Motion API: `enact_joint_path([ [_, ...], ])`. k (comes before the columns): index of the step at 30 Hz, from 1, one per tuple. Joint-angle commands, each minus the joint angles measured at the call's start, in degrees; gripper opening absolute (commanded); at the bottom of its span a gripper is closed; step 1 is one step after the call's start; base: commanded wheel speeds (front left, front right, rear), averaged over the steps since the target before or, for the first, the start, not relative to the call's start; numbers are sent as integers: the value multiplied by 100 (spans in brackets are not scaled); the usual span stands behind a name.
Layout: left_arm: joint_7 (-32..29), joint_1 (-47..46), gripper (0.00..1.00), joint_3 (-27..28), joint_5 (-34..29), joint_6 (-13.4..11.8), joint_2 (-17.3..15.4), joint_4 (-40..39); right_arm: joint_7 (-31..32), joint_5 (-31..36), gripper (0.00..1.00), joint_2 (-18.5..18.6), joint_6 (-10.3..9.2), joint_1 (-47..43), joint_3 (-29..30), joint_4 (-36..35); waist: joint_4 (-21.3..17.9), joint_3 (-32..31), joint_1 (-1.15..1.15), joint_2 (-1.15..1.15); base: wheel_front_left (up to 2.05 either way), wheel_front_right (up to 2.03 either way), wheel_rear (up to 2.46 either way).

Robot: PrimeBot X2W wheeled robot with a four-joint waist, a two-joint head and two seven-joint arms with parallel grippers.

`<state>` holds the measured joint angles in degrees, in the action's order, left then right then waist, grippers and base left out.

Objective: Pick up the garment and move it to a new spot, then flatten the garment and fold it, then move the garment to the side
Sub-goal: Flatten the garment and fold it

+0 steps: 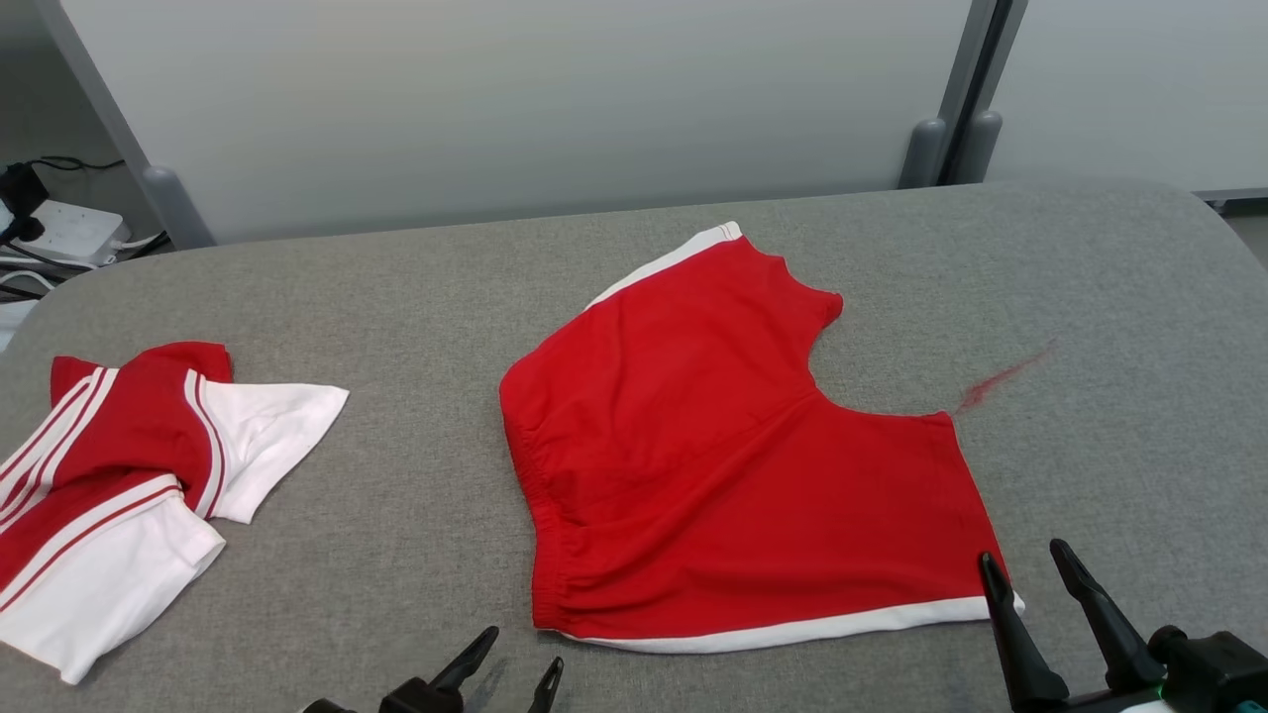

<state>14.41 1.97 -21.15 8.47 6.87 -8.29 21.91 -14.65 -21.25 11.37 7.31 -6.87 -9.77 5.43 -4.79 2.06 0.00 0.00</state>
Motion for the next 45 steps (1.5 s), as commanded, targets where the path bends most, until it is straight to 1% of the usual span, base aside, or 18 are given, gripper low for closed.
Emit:
enact_joint_path([
  [1, 59, -350, 100, 98, -42, 22, -19, -4, -35, -35, 100, 149, 18, 208, -111, -185, -35, 59, 0, 0, 0, 0, 0],
  [6, 59, -744, 100, -261, -110, 49, -35, 486, -35, -62, 100, 157, 18, 282, -129, -211, -142, 194, 0, 0, 0, 0, 0],
  [11, 59, -995, 100, -372, -180, 54, -86, 802, -35, -85, 100, 142, 18, 321, -136, -220, -236, 294, 0, 0, 0, 0, 0],
  [20, 59, -1167, 100, -417, -284, 56, -139, 877, -35, -112, 100, 111, 18, 341, -116, -209, -293, 388, 0, 0, 0, 0, 0],
  [21, 59, -1166, 98, -426, -277, 57, -137, 879, -35, -113, 100, 113, 18, 340, -108, -206, -290, 391, 0, 0, 0, 0, 0],
  [22, 59, -1170, 42, -440, -281, 57, -139, 865, -35, -113, 100, 116, 18, 339, -104, -201, -286, 396, 0, 0, 0, 0, 0],
  [23, 59, -1170, 5, -449, -283, 57, -141, 847, -35, -112, 100, 119, 18, 342, -102, -196, -282, 402, 0, 0, 0, 0, 0],
  [24, 59, -1167, 0, -460, -283, 57, -143, 835, -35, -110, 100, 123, 18, 345, -102, -189, -276, 410, 0, 0, 0, 0, 0],
  [35, 59, -1141, 0, -483, -307, 59, -221, 456, -35, -126, 100, 174, 18, 358, -162, -93, -151, 490, 0, 0, 0, 0, 0],
  [40, 59, -1077, 0, -524, -257, 60, -359, 305, -35, -163, 100, 246, 18, 325, -203, 233, -84, 530, 0, 0, 0, 0, 0],
  [45, 59, -984, 0, -621, -206, 60, -578, 143, -35, -298, 100, 337, 18, 349, -304, 692, 8, 567, 0, 0, 0, 0, 0],
])
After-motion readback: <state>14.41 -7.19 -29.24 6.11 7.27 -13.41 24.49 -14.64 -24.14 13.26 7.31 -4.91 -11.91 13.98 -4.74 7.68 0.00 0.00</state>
